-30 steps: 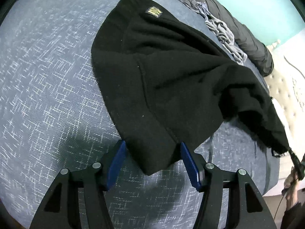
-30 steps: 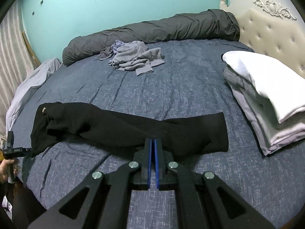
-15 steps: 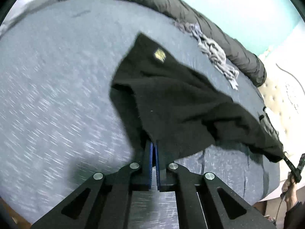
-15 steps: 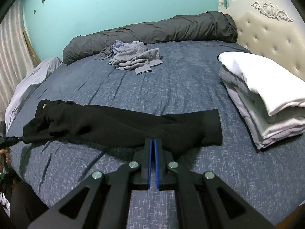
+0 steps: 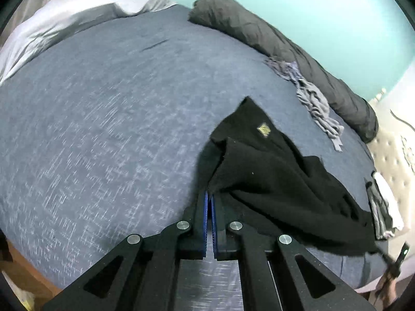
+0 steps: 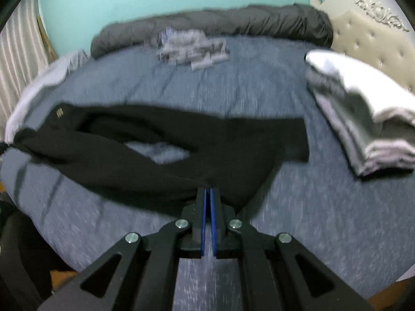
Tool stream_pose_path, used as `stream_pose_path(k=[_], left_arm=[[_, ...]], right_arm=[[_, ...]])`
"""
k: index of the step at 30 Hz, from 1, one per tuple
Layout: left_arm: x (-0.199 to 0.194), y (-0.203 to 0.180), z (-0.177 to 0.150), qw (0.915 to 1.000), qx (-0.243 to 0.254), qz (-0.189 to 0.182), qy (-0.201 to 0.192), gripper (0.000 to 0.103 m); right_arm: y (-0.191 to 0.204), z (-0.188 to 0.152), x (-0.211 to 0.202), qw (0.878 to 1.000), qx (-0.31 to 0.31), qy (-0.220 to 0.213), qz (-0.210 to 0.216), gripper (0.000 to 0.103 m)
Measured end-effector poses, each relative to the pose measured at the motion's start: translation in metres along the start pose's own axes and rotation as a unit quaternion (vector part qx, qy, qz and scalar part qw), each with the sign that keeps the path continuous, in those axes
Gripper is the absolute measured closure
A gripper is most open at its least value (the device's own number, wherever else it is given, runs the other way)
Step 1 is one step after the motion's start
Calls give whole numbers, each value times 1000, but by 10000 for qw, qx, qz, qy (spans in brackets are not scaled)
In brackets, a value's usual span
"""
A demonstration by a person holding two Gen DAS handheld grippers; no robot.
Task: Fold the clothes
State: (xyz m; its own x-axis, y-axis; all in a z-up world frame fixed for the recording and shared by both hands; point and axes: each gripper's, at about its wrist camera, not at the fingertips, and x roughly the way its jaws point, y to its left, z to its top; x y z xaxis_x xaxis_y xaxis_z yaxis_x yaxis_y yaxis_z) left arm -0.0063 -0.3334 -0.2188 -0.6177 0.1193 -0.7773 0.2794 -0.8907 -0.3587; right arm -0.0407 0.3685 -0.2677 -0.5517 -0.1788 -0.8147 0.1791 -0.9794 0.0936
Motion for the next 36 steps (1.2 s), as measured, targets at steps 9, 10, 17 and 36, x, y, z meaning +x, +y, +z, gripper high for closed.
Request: stream_pose_path(k=[9, 10, 17, 36], left_arm=[[25, 14, -17, 9984, -224, 266, 436, 100], [24, 14, -17, 9984, -195, 265, 450, 100], [1, 17, -7, 9980, -202, 541, 256, 95], [4, -70, -5, 9984, 497, 128, 251, 91]], right_arm=[[-1, -44, 38, 9966, 175, 795, 100, 98], [-5, -45, 37, 9961, 220, 839, 137, 98], [-49, -38, -12, 9969, 750, 180, 145, 94], [-86, 9, 51, 9758, 2134, 292, 366, 74]])
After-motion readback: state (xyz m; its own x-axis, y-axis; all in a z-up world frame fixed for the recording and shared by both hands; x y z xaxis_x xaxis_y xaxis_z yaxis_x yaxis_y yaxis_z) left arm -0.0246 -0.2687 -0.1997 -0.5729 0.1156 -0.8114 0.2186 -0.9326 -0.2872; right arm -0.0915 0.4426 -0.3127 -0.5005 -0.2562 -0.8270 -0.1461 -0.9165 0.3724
